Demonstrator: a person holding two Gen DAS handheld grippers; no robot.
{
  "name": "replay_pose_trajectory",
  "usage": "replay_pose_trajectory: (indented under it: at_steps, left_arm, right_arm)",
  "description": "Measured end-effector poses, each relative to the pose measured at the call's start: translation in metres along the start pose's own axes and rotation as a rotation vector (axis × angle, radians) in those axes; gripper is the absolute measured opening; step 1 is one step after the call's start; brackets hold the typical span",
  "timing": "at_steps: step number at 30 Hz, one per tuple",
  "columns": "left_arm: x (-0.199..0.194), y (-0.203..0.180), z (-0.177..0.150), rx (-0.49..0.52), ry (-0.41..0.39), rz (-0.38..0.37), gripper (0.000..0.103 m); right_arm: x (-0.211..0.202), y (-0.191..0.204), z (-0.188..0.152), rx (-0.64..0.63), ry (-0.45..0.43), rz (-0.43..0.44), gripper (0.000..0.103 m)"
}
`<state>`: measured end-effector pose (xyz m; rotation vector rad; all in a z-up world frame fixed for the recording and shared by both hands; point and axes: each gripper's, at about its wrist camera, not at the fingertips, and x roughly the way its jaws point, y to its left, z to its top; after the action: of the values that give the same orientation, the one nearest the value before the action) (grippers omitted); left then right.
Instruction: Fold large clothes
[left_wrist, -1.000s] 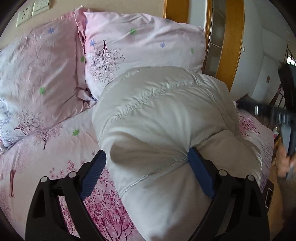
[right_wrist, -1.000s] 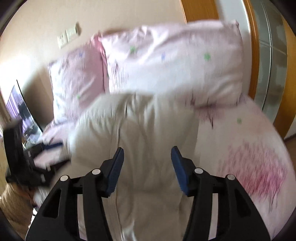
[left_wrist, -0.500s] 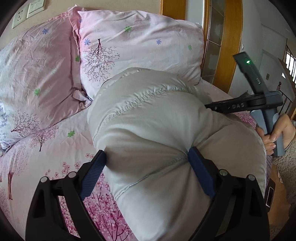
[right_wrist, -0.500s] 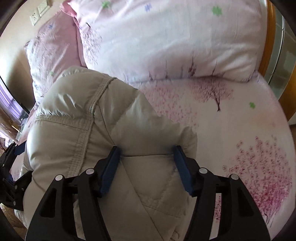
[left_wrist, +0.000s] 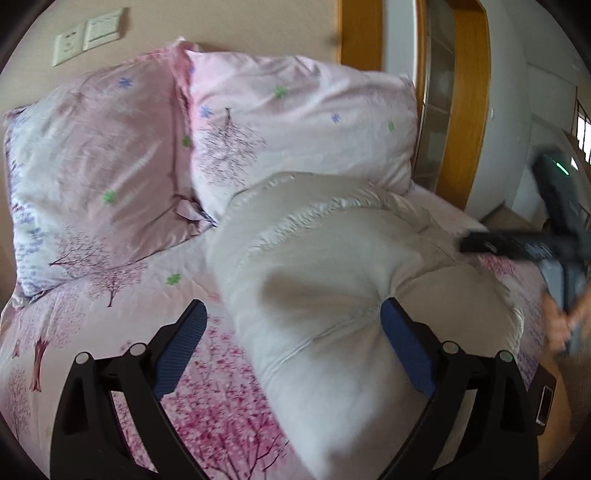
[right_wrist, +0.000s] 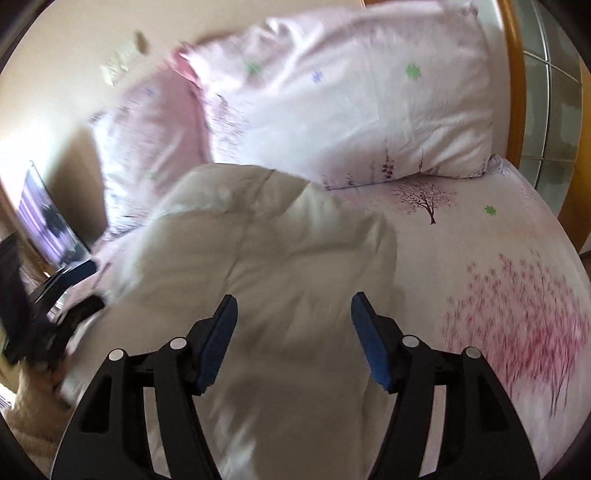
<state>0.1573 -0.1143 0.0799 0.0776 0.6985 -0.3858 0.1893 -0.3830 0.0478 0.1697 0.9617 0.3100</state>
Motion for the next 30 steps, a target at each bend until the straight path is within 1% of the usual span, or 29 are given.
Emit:
replay_pose_trajectory:
  at_steps: [2, 3, 4, 6, 7, 8, 9, 11, 14, 17, 18, 19, 21, 23, 24, 26, 27, 30]
  left_arm:
    - [0.002, 0.005, -0.002, -0.025, 0.022, -0.025, 0.095]
    - [0.005, 0.004, -0.003, -0.026, 0.032, -0.027, 0.095]
    - [0.008, 0.003, -0.005, -0.025, 0.041, -0.024, 0.096]
    - [0.011, 0.000, -0.010, -0.025, 0.040, -0.021, 0.096]
    - [0.013, -0.001, -0.011, -0.023, 0.046, -0.024, 0.097]
    - [0.015, -0.002, -0.011, -0.022, 0.055, -0.028, 0.097]
    - [0.019, -0.003, -0.012, -0.024, 0.069, -0.032, 0.097]
    - [0.026, -0.005, -0.013, -0.030, 0.084, -0.032, 0.097]
    - [0.030, -0.006, -0.016, -0.041, 0.075, -0.030, 0.098]
    - [0.020, 0.004, -0.013, -0.088, 0.053, -0.063, 0.097]
    - [0.015, 0.011, -0.012, -0.121, 0.046, -0.094, 0.097]
    - [0.013, 0.016, -0.011, -0.141, 0.043, -0.110, 0.097]
    - [0.009, 0.029, -0.008, -0.187, 0.048, -0.135, 0.098]
    - [0.008, 0.039, -0.005, -0.221, 0.051, -0.156, 0.101]
    - [0.009, 0.045, -0.003, -0.246, 0.059, -0.175, 0.101]
    - [0.013, 0.055, -0.002, -0.293, 0.079, -0.228, 0.101]
    - [0.017, 0.059, -0.002, -0.321, 0.093, -0.263, 0.101]
    - [0.026, 0.064, -0.001, -0.361, 0.125, -0.309, 0.101]
  right_arm:
    - [-0.011, 0.007, -0.016, -0.008, -0.012, 0.018, 0.066]
    - [-0.013, 0.008, -0.024, -0.009, -0.015, 0.007, 0.068]
    - [-0.012, 0.008, -0.029, -0.006, -0.011, -0.012, 0.076]
    - [-0.001, 0.002, -0.042, 0.017, 0.024, -0.034, 0.082]
    - [0.008, -0.005, -0.046, 0.052, 0.051, -0.019, 0.085]
    - [0.019, -0.014, -0.051, 0.108, 0.080, 0.020, 0.085]
    - [0.029, -0.023, -0.058, 0.167, 0.097, 0.062, 0.089]
    - [0.039, -0.029, -0.064, 0.190, 0.100, 0.086, 0.091]
    - [0.038, -0.027, -0.061, 0.187, 0.096, 0.073, 0.092]
    - [0.026, -0.026, -0.054, 0.212, 0.125, 0.079, 0.092]
    - [0.019, -0.026, -0.050, 0.220, 0.118, 0.087, 0.093]
    - [0.011, -0.028, -0.046, 0.228, 0.099, 0.096, 0.100]
    - [-0.003, -0.033, -0.040, 0.252, 0.059, 0.103, 0.102]
    - [-0.007, -0.040, -0.032, 0.270, 0.075, 0.081, 0.102]
    - [-0.006, -0.044, -0.028, 0.279, 0.089, 0.046, 0.102]
    - [-0.001, -0.049, -0.022, 0.286, 0.121, 0.006, 0.102]
    - [0.002, -0.054, -0.021, 0.290, 0.140, -0.001, 0.102]
    - [0.014, -0.058, -0.013, 0.304, 0.163, 0.014, 0.102]
